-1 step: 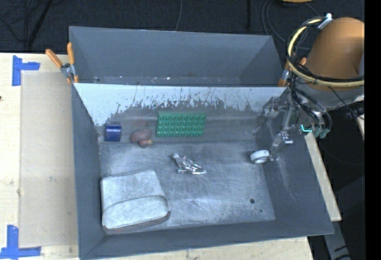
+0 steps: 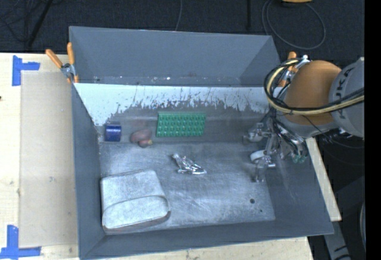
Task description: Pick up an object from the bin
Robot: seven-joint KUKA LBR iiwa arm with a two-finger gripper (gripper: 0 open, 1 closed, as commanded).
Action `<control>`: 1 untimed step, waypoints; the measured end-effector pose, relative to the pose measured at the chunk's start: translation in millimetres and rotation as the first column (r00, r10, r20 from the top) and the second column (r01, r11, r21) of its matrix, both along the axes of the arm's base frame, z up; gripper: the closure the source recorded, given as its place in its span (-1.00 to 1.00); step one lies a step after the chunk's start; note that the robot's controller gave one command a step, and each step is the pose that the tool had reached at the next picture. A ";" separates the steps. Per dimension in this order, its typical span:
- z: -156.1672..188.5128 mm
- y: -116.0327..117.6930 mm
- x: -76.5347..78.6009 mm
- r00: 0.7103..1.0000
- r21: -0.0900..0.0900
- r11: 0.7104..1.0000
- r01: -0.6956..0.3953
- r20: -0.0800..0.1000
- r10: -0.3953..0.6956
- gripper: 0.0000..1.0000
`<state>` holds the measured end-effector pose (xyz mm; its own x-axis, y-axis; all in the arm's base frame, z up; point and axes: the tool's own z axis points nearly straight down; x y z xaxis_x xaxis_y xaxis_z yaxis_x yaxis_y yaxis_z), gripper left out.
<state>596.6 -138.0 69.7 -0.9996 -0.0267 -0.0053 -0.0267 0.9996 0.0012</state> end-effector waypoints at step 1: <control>1.9 -17.8 14.4 0.996 0.000 0.996 -0.092 -0.001 0.092 -1.00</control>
Offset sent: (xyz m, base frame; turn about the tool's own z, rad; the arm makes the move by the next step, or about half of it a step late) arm 0.0125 -0.0193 0.0003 -0.0929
